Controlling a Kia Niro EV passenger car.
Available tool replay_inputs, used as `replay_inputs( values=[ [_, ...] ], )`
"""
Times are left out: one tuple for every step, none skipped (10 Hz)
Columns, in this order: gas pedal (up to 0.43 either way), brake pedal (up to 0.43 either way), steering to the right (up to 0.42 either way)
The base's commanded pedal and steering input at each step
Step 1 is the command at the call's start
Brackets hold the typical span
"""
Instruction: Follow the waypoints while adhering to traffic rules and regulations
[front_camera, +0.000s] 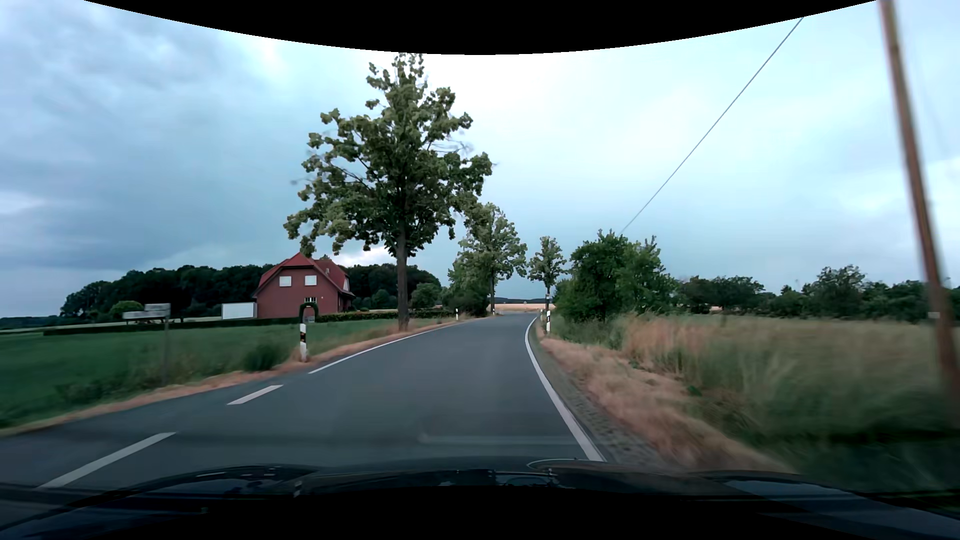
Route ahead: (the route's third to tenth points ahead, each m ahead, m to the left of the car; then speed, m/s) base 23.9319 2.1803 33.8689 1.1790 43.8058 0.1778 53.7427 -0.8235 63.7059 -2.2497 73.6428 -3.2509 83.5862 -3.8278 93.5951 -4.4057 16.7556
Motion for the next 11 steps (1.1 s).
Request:
replay_inputs(
  values=[
    [0.138,0.0,0.007],
    [0.138,0.0,0.011],
    [0.138,0.0,0.015],
    [0.138,0.0,0.015],
    [0.138,0.0,0.015],
    [0.138,0.0,0.015],
    [0.138,0.0,0.016],
    [0.118,0.0,0.017],
    [0.039,0.0,0.017],
    [0.0,0.0,0.016],
    [0.0,0.0,0.016]
  ],
)
